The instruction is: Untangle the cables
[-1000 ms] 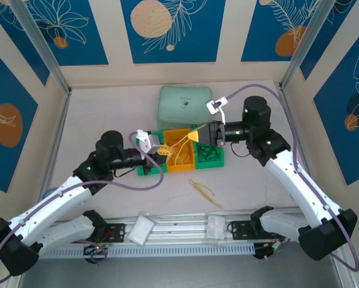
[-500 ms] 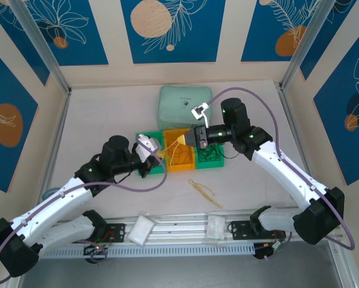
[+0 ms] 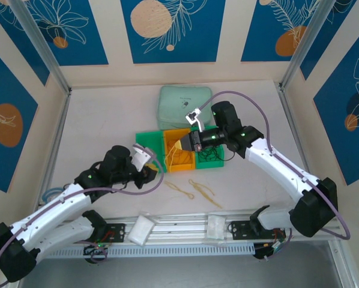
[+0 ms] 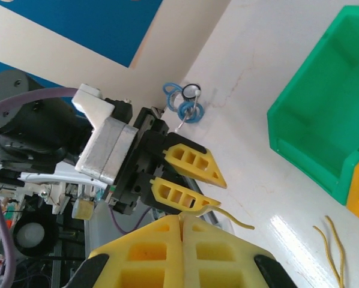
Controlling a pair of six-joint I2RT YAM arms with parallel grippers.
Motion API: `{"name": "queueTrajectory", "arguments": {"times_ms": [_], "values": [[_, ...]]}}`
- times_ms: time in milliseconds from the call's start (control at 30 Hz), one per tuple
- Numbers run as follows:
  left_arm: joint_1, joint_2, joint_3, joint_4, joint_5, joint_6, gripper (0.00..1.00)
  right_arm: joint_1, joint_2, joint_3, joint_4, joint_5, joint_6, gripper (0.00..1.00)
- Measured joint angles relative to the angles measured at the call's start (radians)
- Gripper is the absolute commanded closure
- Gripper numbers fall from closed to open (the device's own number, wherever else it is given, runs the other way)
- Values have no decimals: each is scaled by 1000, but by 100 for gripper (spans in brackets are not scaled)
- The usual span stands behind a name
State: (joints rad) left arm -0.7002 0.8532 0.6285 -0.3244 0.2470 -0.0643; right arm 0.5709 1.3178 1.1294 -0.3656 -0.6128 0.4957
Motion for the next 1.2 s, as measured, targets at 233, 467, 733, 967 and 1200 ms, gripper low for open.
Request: {"name": "queueTrajectory", "arguments": {"times_ms": [233,467,733,967,1200], "values": [[0,-76,8,-45,-131,-81,85,50,75,29,-78,96,-56,100],[0,-197,50,-77,-299,-153,75,124,209,188,-150,216,-115,100],[0,-242,51,-134,-363,-189,76,147,464,440,-197,262,-158,100],[0,-243,72,-193,-380,-193,76,163,670,611,-282,362,-196,100],[1,-216,97,-222,-377,-189,77,163,793,726,-351,397,-202,100]]}}
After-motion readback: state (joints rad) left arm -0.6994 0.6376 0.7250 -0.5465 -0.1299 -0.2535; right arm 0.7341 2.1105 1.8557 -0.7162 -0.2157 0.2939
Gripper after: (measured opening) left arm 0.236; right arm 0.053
